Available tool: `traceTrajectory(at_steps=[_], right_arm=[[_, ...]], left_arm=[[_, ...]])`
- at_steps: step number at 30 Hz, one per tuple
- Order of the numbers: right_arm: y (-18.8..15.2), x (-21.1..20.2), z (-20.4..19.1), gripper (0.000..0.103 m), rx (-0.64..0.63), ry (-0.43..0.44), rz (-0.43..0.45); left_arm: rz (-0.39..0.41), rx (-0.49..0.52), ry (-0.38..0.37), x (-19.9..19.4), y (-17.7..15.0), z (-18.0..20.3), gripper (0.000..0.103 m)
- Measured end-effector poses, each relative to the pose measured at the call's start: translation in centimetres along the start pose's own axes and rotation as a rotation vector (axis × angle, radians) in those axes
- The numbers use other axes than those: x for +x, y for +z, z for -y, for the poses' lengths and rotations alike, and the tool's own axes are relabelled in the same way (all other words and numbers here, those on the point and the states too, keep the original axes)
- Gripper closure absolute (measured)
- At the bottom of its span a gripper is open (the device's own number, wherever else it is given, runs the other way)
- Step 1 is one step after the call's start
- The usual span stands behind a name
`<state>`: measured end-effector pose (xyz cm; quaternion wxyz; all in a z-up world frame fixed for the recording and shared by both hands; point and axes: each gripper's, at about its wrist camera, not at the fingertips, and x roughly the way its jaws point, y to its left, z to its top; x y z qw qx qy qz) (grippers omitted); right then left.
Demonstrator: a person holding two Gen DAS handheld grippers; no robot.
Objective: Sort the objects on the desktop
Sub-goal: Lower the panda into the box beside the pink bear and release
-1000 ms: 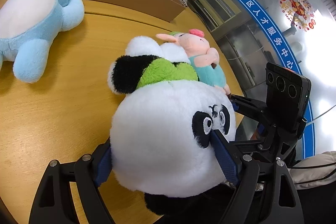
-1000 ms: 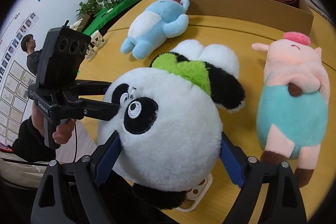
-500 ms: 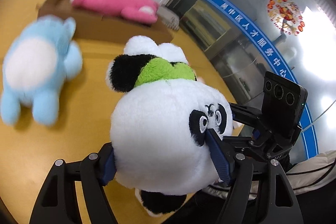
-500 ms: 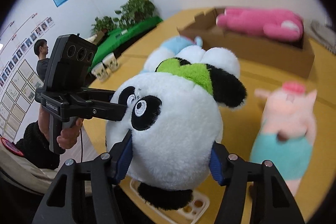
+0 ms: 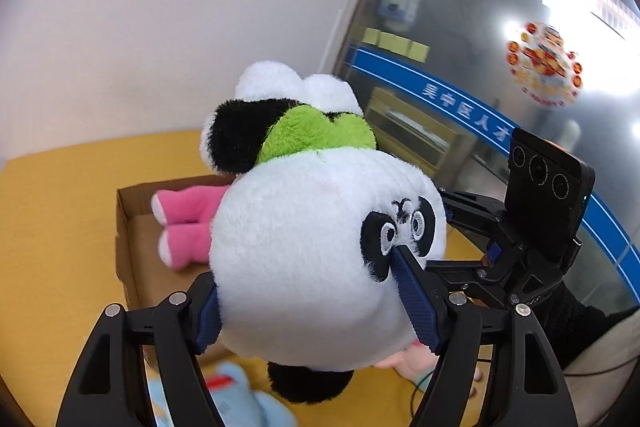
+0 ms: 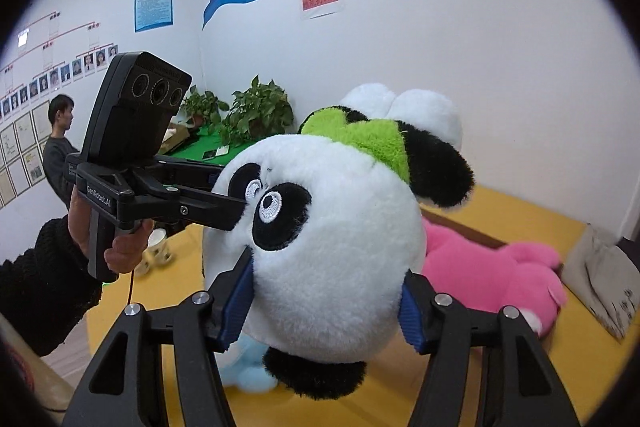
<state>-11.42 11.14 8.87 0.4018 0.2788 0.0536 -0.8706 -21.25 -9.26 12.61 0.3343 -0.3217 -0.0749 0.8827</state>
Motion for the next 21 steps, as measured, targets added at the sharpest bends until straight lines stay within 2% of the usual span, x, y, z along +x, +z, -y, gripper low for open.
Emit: traceTrajectory(at_steps=[2,9,11,15,21], right_arm=[[0.0,3.1,1.9,0.042,0.024,0.012,-0.025],[0.2,13.9,8.4,0.042,0.106,0.053,-0.114],[0.2,16.9,10.3,0.042,0.13,0.065,-0.139],[-1.4,20.3,10.1,0.042,0.158,0.094,-0.244],[-1.3,22.1,9.3,0.038,0.214,0.139,-0.35]], left_arm=[[-0.026,-0.042,0.0,2.7,0.7,-3.4,0.024],[-0.152,-0.189,0.015,11.6,-2.3,-13.6,0.024],[-0.199,-0.207,0.03,13.0,-3.8,-15.1,0.024],[-0.279,-0.239,0.068,14.4,-6.7,-17.2,0.023],[-0.299,-0.234,0.124,14.0,-8.0,-16.9,0.02]])
